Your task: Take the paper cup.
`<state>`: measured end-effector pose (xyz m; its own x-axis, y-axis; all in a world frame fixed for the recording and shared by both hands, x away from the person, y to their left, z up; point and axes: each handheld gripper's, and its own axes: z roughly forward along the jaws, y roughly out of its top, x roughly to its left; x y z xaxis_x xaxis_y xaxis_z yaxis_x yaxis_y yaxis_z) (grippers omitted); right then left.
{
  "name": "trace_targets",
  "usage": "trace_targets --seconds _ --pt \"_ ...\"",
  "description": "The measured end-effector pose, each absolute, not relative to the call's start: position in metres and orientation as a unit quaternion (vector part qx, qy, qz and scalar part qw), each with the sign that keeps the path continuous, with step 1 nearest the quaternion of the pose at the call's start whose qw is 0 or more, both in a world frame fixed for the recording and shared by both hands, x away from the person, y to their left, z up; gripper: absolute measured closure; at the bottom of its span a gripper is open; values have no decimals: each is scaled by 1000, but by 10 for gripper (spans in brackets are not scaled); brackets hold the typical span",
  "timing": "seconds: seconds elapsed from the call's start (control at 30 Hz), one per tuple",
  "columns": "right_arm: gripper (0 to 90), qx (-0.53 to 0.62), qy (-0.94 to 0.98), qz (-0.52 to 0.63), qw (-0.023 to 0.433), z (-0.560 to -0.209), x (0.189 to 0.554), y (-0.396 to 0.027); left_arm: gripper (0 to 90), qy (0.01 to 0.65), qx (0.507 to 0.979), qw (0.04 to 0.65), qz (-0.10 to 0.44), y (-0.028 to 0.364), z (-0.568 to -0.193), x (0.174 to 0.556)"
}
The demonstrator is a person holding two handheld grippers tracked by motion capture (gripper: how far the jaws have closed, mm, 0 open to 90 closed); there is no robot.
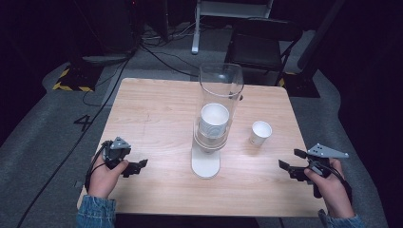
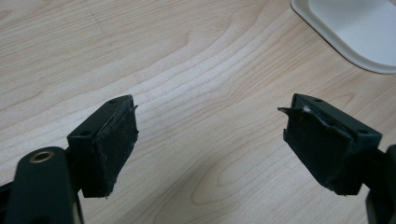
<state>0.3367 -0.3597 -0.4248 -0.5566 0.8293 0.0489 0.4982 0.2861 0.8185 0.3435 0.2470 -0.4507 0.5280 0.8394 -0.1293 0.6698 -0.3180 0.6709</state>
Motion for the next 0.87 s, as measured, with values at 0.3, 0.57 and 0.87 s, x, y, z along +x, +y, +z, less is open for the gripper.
trace_targets --seconds 0.3,0.57,0.87 --pt "168 441 755 437 212 -449 338 -374 172 470 802 347 124 247 -451 344" --pt "181 441 750 436 229 -479 351 -376 172 470 802 347 122 247 -451 344" --pt "159 426 762 432 226 -481 352 -375 171 470 802 348 121 246 -452 344"
